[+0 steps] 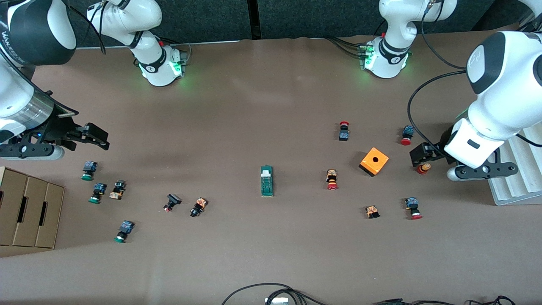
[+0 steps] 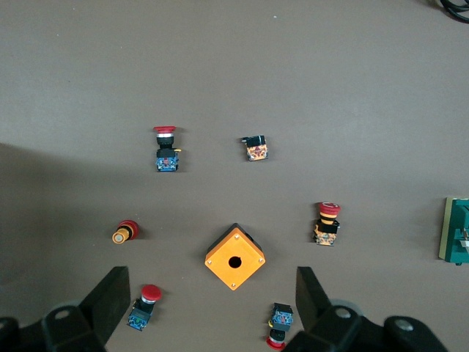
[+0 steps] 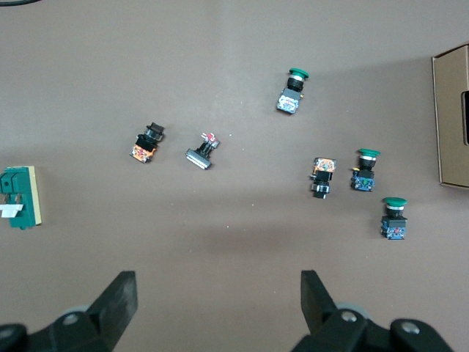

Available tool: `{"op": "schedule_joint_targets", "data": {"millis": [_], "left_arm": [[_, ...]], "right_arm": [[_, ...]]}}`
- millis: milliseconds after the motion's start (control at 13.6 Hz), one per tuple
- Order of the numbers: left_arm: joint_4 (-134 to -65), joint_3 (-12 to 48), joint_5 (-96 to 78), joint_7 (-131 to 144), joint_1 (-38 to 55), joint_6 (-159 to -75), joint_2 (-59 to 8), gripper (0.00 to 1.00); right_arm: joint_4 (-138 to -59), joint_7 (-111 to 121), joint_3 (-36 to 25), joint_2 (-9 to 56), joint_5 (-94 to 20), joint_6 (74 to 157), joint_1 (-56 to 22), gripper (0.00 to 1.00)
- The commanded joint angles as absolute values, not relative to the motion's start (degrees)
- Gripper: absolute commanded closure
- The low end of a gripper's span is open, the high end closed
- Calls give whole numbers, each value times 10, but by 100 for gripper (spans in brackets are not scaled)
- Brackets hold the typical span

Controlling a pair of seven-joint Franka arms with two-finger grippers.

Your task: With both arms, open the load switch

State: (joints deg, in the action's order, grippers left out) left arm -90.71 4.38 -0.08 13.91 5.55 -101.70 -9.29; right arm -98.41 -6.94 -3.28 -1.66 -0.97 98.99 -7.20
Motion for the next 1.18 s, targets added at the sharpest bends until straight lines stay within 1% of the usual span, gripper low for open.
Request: {"op": "schedule_joint_targets", "data": {"millis": [0, 221, 368, 515, 589, 662, 957, 1104], "left_arm": [[-903, 46, 2, 130, 47, -998, -93, 0], [-897, 35, 1, 89, 27, -984, -98, 0], [-893, 35, 11, 81, 18, -940, -93, 0], [-853, 35, 24, 82, 18, -912, -97, 0], [-835, 35, 25, 81, 17, -912, -99, 0], [-832, 35, 24, 85, 17, -913, -98, 0], [-831, 35, 25, 84, 16, -914, -94, 0], [-831, 35, 19, 80, -6, -913, -94, 0]], "right_arm": [[-977, -70, -36, -16, 5, 991, -72, 1], [-977, -70, -36, -17, 5, 991, -74, 1], [-977, -70, -36, -17, 5, 991, -73, 1], [-977, -71, -36, -17, 4, 991, -72, 1], [-977, -71, -37, -17, 4, 991, -72, 1], [-978, -71, -37, -17, 4, 991, -72, 1], [-977, -71, -37, -17, 4, 991, -73, 1], [-977, -71, -36, -16, 4, 992, -73, 1]]}}
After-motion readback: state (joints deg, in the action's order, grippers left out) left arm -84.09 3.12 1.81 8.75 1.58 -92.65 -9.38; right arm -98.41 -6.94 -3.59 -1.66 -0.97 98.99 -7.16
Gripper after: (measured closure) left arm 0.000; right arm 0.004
